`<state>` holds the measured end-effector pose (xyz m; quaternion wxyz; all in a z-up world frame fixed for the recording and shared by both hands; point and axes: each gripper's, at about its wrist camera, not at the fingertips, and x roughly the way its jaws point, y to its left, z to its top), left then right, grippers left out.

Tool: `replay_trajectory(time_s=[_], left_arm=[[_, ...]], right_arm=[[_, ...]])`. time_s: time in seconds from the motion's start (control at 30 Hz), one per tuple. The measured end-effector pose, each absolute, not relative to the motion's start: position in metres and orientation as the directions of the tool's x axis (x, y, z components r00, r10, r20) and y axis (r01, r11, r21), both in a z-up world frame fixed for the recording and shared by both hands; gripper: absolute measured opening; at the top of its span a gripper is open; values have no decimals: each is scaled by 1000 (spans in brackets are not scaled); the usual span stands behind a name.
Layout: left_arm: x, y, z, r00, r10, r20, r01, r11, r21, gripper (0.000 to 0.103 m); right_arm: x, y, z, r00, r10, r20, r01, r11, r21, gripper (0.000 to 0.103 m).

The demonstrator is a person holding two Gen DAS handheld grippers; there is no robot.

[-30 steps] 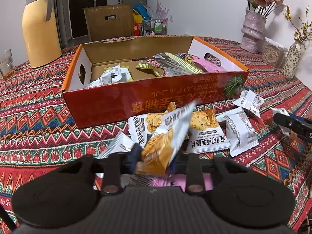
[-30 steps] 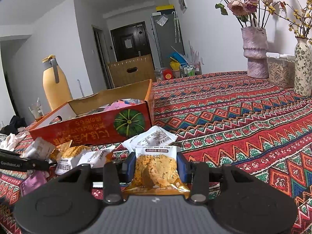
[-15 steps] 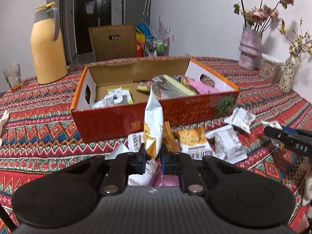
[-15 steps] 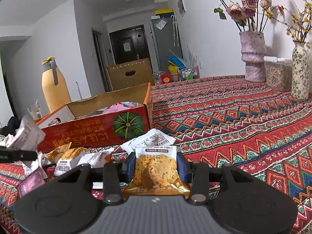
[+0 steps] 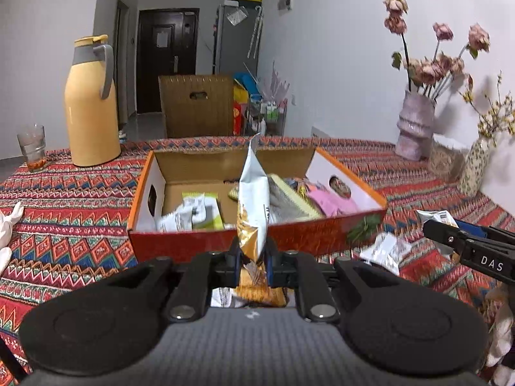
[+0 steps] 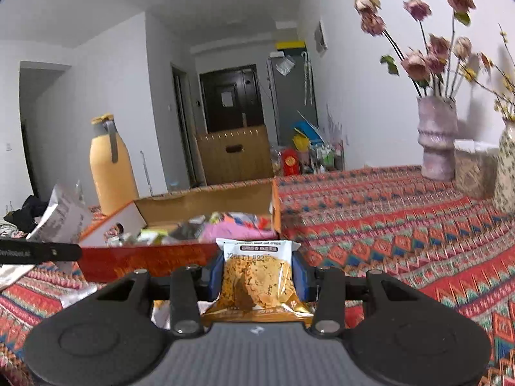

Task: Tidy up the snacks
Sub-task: 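Carry both cracker packets toward the box, then lower both cracker packets into the box and open both tools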

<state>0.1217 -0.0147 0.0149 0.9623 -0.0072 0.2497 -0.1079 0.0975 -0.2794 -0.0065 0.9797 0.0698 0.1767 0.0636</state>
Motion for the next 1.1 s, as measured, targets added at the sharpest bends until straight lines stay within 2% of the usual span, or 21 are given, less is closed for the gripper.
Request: replay_trajectory(time_s=[0.53,0.83,0.93,1.1], left_arm=[[165,-18,46,902,-124,-413,75,988,-132,14],[214,-20,35,895,-24,-446,-31,993,-116,14],[220,-16,22,888,-24,-458,-37,992,-125,14],[230,-10,7,882,-30,-471,-37,990,-133,14]], right_arm=[[172,-246,34,946,185,-266,-152,978,140,42],[224,-225,27,939,190,-286,-158,979,133,42],[227,-222,16,945,180,-272,-154,982,111,42],[233,-220,3,934,195,-300,-168,979,111,42]])
